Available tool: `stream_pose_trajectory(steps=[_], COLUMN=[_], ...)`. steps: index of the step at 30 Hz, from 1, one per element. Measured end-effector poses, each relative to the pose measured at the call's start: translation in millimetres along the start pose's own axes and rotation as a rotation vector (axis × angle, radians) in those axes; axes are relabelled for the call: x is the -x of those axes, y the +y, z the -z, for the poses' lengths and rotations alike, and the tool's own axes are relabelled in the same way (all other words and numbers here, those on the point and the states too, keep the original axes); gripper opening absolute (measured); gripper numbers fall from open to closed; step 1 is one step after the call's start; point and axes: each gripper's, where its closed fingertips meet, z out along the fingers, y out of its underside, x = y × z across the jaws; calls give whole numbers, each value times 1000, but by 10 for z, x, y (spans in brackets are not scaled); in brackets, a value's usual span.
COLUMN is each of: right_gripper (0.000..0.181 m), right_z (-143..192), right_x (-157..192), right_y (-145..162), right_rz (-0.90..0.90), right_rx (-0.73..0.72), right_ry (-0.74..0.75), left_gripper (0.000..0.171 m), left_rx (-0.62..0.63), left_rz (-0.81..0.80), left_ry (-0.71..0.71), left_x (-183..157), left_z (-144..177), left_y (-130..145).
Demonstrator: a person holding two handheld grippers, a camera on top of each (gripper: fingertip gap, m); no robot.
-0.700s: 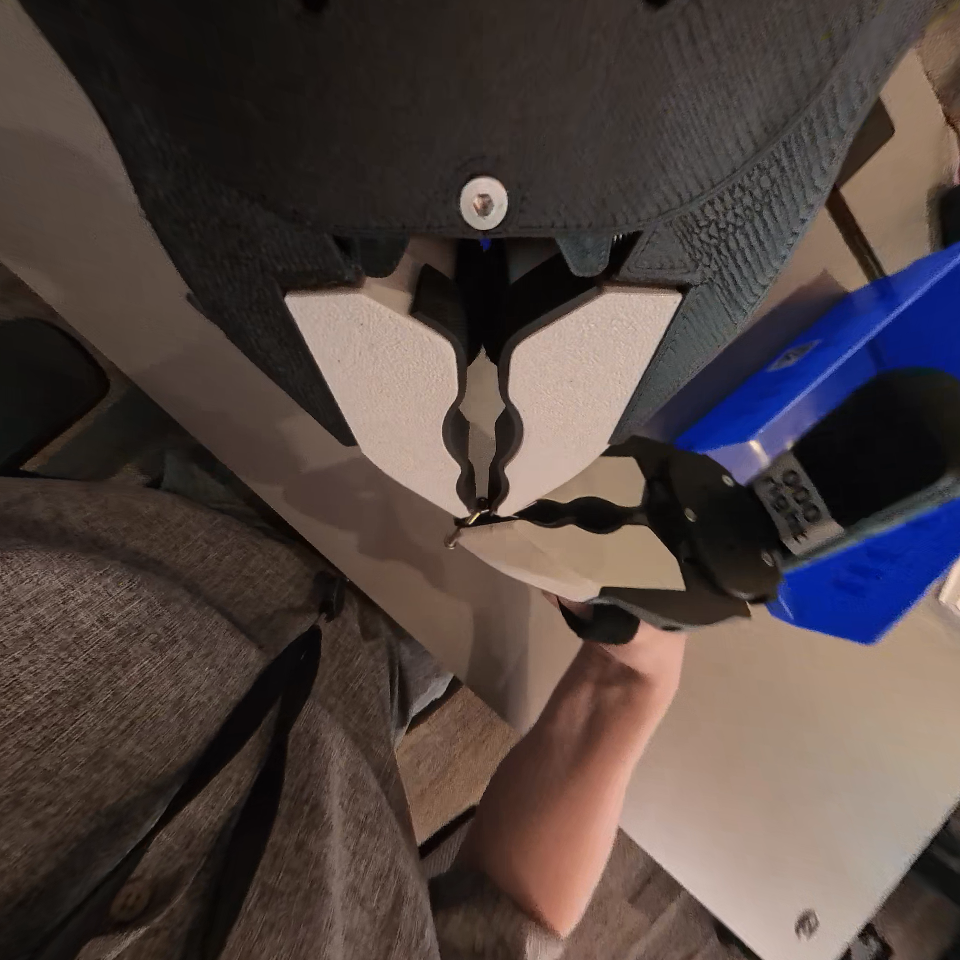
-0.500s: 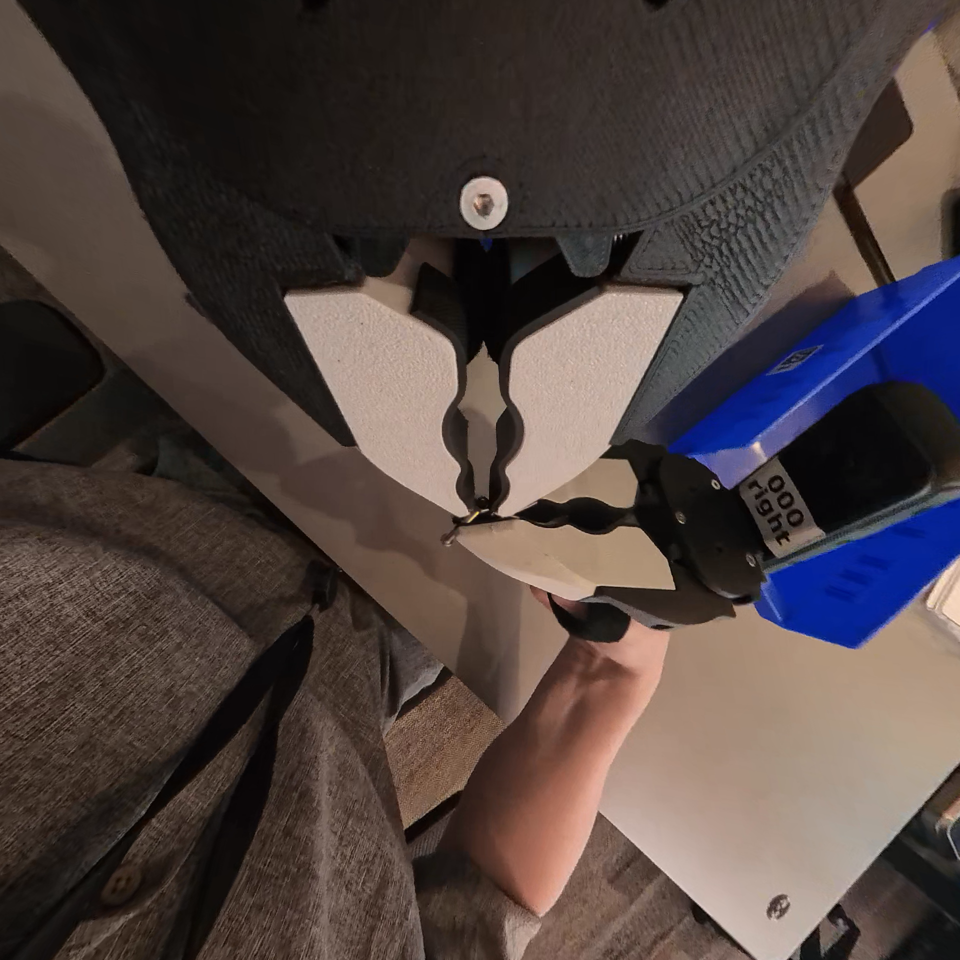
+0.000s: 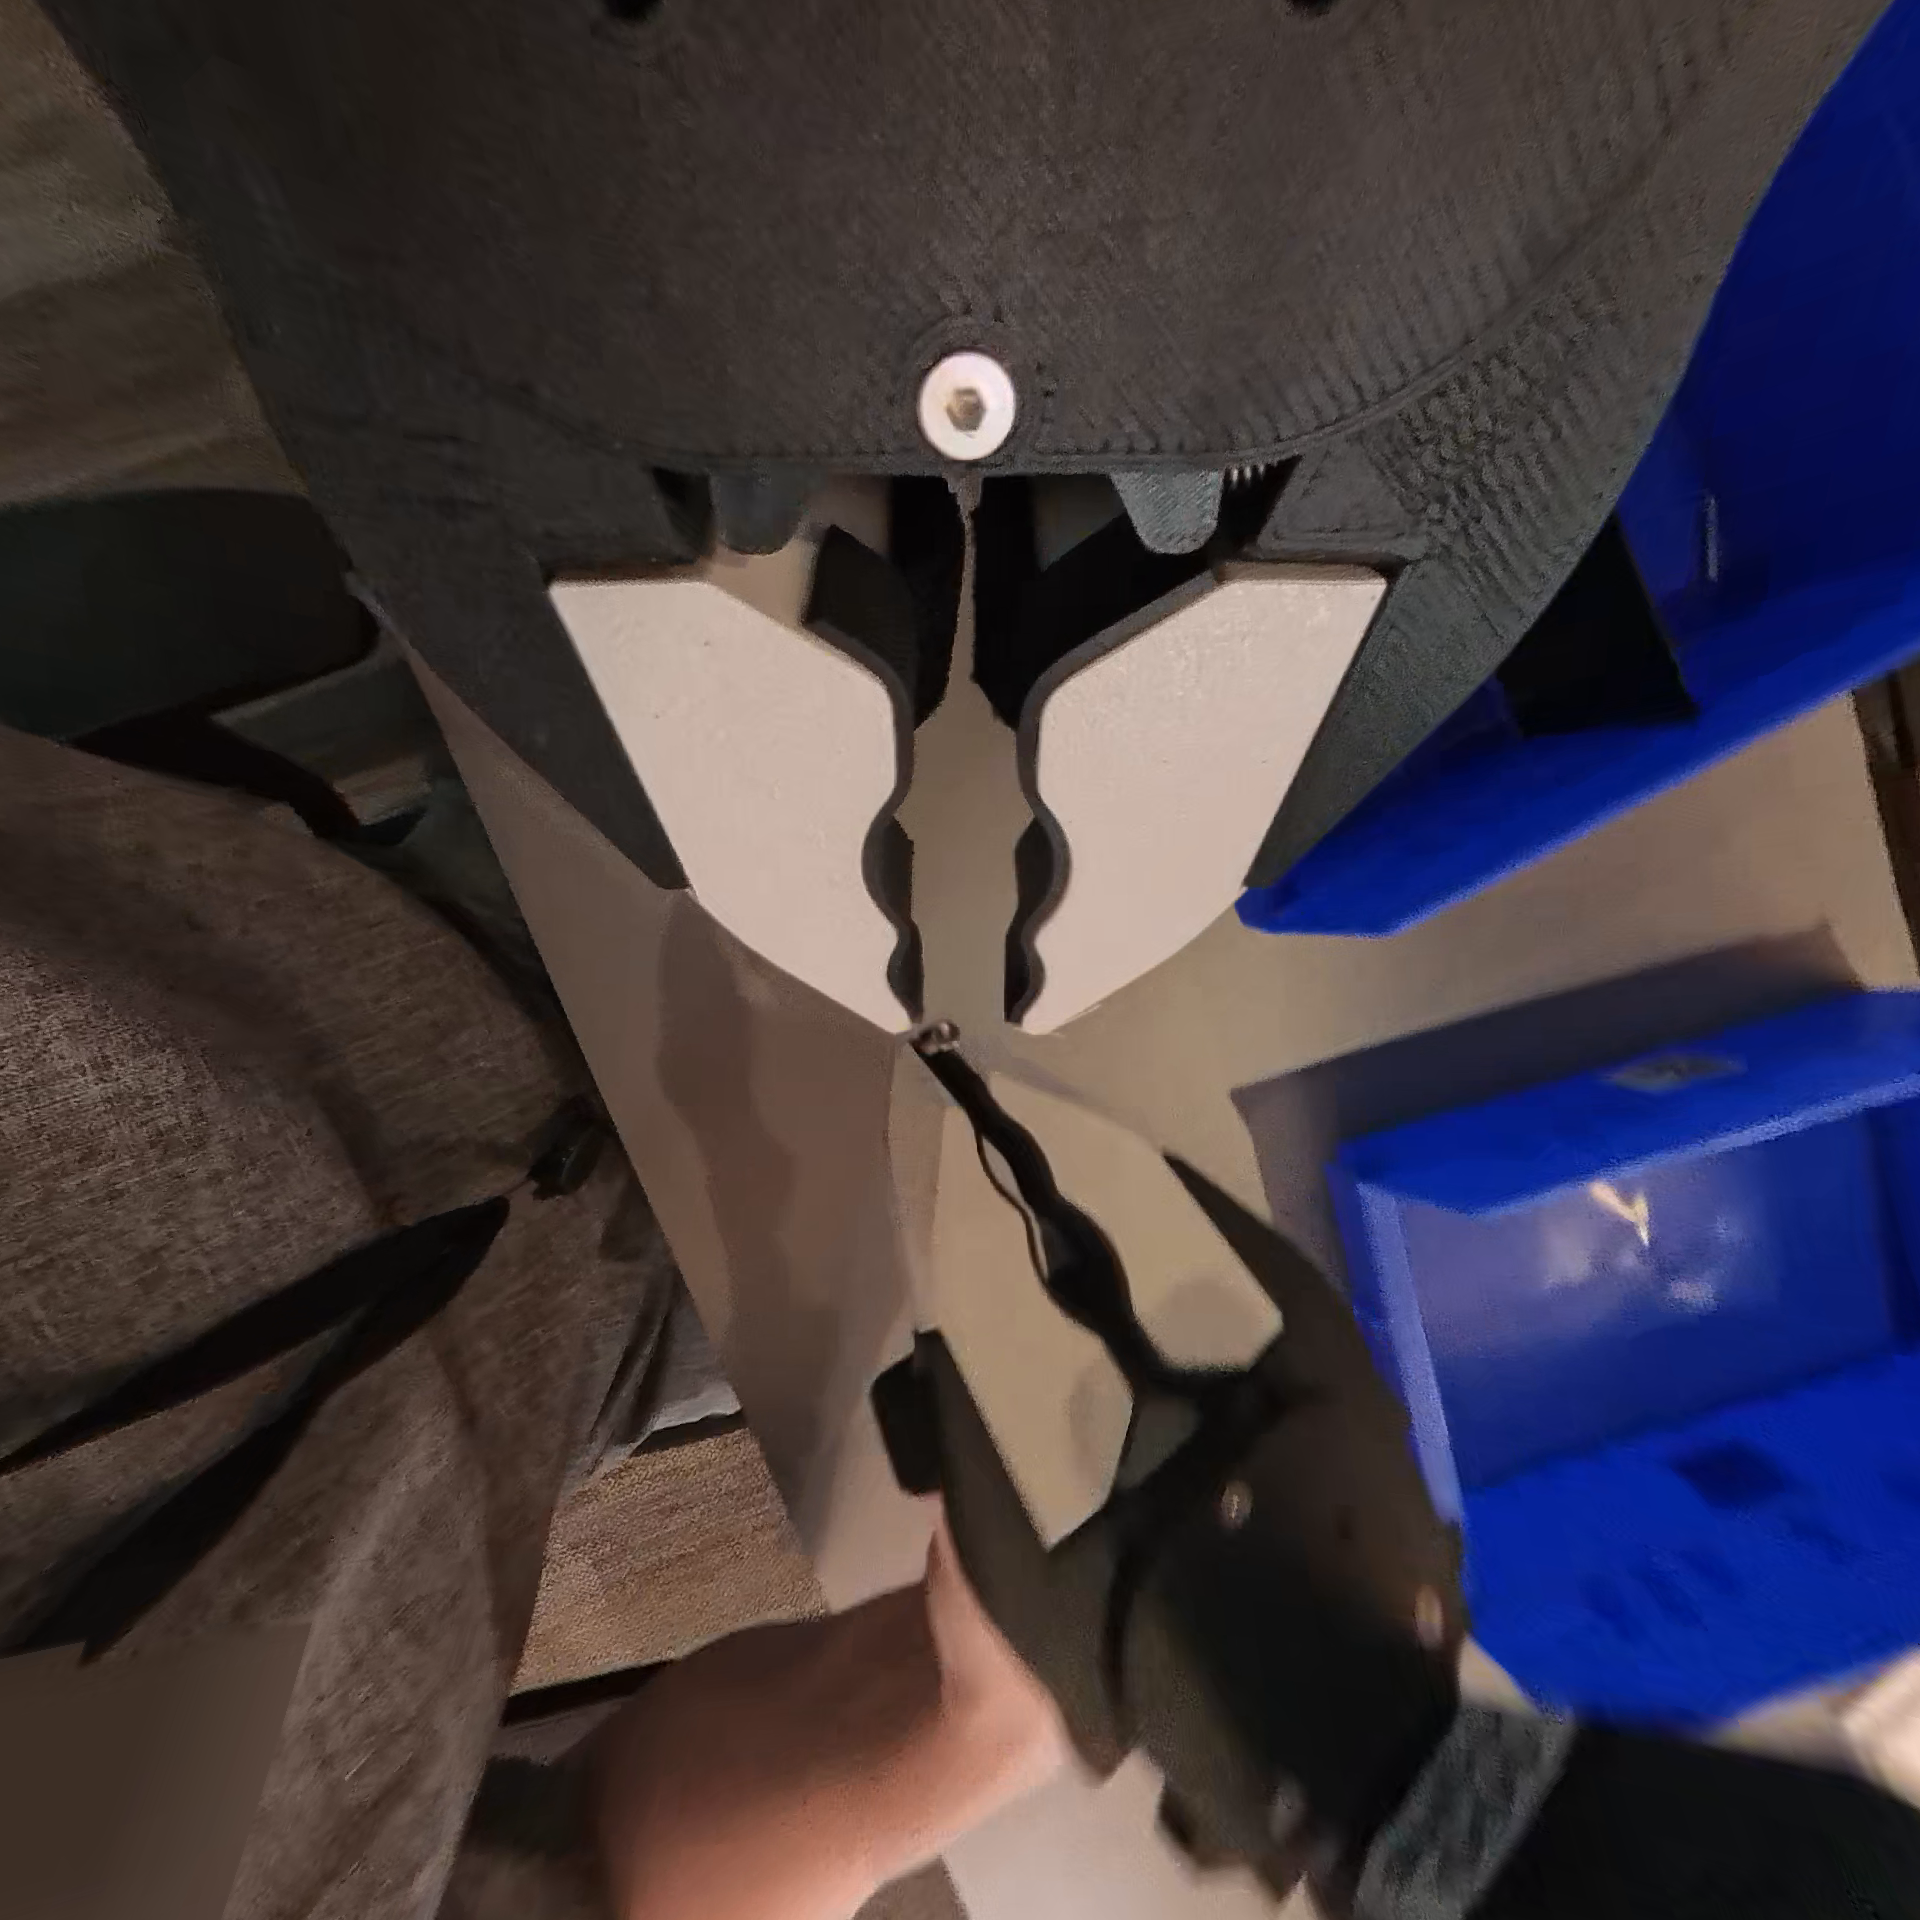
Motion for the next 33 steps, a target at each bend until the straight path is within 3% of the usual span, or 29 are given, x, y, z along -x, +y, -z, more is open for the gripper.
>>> stream_pose_trajectory(steps=[4,10,33], right_gripper=[2,2,2], right_z=[42,-3,25], right_x=[-147,-249,-237], right_y=[8,78,30], right_rz=[108,163,173], right_rx=[81,171,166], right_ry=[244,365,377], left_gripper=[7,14,10], left_rx=[40,91,77], left_rz=[84,134,146], left_ry=[-49,-59,-60], left_x=[59,86,122], left_z=[-32,-140,-209], left_y=[109,156,211])
